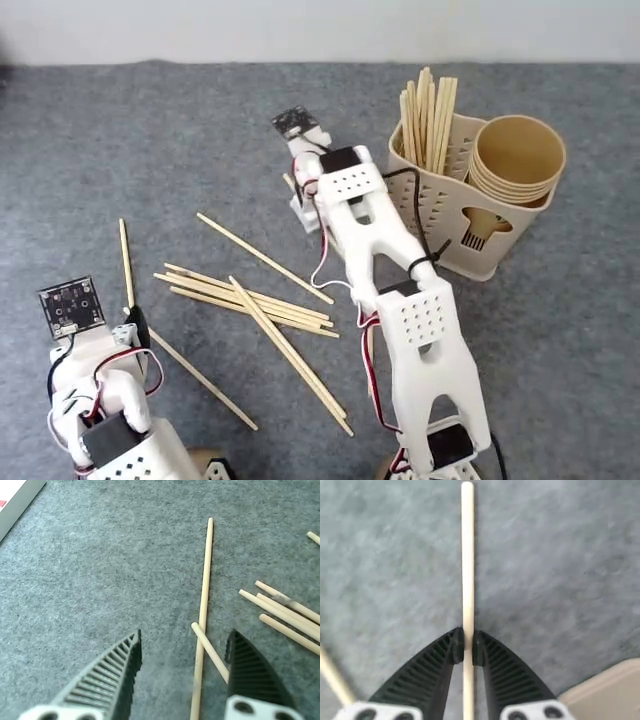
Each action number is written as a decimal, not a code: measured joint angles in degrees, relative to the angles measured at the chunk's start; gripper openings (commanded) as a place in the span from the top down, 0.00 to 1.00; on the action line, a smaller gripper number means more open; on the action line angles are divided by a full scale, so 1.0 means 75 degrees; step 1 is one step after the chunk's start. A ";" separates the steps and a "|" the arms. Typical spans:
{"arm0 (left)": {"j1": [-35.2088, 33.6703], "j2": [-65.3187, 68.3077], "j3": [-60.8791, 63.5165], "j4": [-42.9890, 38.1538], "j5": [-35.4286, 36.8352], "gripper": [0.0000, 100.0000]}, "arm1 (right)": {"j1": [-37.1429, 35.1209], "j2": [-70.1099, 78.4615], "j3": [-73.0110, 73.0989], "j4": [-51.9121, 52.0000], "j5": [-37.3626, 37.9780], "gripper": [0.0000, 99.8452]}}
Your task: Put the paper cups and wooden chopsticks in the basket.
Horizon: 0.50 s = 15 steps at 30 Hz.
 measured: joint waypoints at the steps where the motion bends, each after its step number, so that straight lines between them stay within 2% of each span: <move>1: 0.0000 0.0000 0.0000 0.0000 0.0000 0.74 | -0.0094 0.0012 -0.0141 0.0270 0.0000 0.99; 10: 0.0000 0.0000 0.0000 0.0000 0.0000 0.74 | -0.0738 0.0012 -0.2708 0.3188 0.0000 0.99; 15: 0.0000 0.0000 0.0000 0.0000 0.0000 0.74 | -0.0797 -0.0023 -0.3751 0.3376 0.0000 0.99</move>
